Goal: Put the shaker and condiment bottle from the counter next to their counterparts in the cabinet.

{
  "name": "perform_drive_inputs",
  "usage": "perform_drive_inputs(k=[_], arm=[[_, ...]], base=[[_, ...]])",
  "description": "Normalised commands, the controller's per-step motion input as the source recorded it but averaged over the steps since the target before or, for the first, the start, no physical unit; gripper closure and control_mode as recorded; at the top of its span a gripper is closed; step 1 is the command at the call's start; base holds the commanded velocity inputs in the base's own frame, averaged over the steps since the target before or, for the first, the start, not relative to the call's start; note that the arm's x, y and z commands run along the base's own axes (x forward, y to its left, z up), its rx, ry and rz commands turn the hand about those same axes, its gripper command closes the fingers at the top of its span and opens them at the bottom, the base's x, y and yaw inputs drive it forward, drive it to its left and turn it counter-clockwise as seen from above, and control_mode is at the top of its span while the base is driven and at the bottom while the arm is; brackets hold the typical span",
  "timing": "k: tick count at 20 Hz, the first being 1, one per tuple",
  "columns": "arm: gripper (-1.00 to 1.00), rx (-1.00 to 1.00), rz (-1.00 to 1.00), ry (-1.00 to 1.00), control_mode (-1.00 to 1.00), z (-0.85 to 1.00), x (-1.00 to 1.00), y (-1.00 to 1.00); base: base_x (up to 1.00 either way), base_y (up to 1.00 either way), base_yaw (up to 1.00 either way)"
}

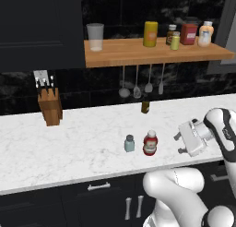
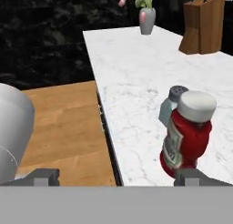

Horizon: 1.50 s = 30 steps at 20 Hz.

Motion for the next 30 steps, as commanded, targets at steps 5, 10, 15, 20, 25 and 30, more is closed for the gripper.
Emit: perform_drive_inputs(k=[5, 10, 15, 20, 25, 30], arm=[[-1.00, 0.19, -0.12, 0.00, -1.00, -0.27, 0.26, 0.00], [-1.00, 0.16, -0.11, 0.00, -1.00, -0.11, 0.21, 0.00], [-1.00, 0.16, -0.07, 0.04, -1.00, -0.15, 0.09, 0.02], [-1.00, 0.11, -0.07, 0.09, -1.00, -0.15, 0.13, 0.14], [-1.00, 0.06, -0.08, 0.08, -1.00, 0.00, 0.15, 0.11], [-1.00, 0.01, -0.03, 0.00, -1.00, 0.00, 0.00, 0.03]], base=[[0.00, 0.00, 0.00], [0.00, 0.00, 0.00], [0.00, 0.00, 0.00], [0.00, 0.00, 0.00], [0.00, 0.00, 0.00], [0.00, 0.00, 0.00]])
